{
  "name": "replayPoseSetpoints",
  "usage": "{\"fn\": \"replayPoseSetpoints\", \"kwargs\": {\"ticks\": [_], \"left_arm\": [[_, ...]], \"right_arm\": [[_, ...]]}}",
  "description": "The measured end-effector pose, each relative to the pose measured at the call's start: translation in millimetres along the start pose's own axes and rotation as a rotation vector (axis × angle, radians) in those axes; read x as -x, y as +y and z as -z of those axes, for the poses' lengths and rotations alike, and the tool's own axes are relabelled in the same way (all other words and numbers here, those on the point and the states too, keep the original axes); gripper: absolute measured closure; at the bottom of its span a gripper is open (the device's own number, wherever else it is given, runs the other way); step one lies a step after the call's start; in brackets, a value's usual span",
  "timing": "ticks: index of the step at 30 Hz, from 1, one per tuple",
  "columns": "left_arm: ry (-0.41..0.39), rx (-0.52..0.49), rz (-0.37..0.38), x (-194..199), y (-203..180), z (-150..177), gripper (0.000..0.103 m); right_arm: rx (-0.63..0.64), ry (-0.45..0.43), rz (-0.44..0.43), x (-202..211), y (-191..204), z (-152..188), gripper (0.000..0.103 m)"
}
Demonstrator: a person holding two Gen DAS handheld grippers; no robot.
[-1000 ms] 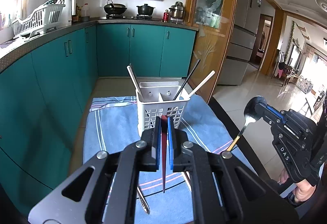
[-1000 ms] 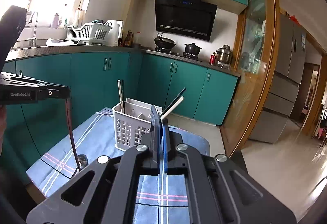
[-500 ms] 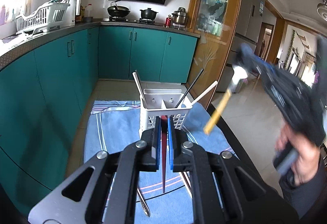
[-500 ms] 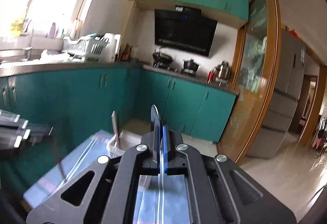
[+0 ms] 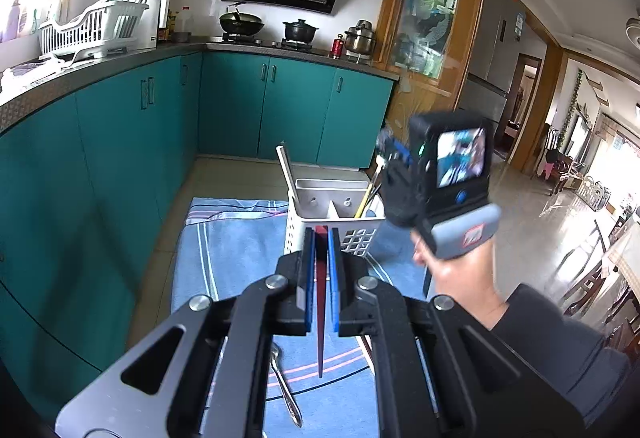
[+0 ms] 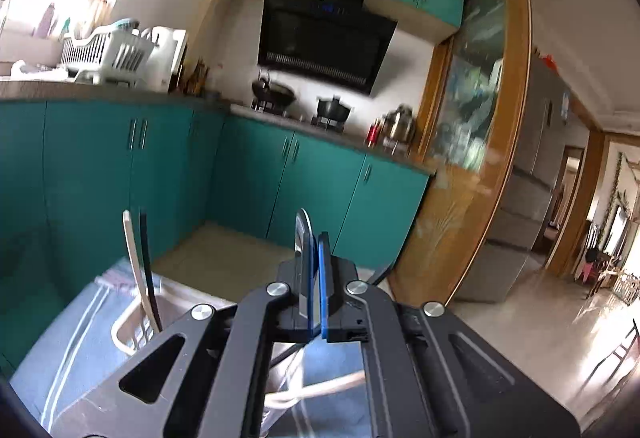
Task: Organize utensils
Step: 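Carry the gold-handled spoon into the caddy and open the right tool while the left tool holds its chopstick, then lower the left tool's red chopstick into the caddy and open the left tool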
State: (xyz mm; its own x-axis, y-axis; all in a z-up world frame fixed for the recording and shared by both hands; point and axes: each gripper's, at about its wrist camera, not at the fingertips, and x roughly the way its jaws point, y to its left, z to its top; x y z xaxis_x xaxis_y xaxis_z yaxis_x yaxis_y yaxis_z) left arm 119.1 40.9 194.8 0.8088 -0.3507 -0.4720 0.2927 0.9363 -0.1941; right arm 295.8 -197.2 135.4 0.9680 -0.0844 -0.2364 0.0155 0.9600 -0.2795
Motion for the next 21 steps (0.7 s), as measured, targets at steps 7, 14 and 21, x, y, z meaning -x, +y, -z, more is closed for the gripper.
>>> {"fn": "replayPoseSetpoints", "kwargs": {"ticks": [7,14,21], "left_arm": [[0.002,0.015,-0.015,-7,1,0,0.097],[-0.016,0.034,-0.040,-15,-5,2,0.097],[-0.046,0.022,-0.039,-24,-23,1,0.097]], "right_arm": [[-0.043,-0.037,-0.007,23,-12,18,0.044],[-0.324,-0.277,-0.112,136,-80,66,0.007],[-0.412,-0.119,-0.208,155,-96,134,0.004]]}}
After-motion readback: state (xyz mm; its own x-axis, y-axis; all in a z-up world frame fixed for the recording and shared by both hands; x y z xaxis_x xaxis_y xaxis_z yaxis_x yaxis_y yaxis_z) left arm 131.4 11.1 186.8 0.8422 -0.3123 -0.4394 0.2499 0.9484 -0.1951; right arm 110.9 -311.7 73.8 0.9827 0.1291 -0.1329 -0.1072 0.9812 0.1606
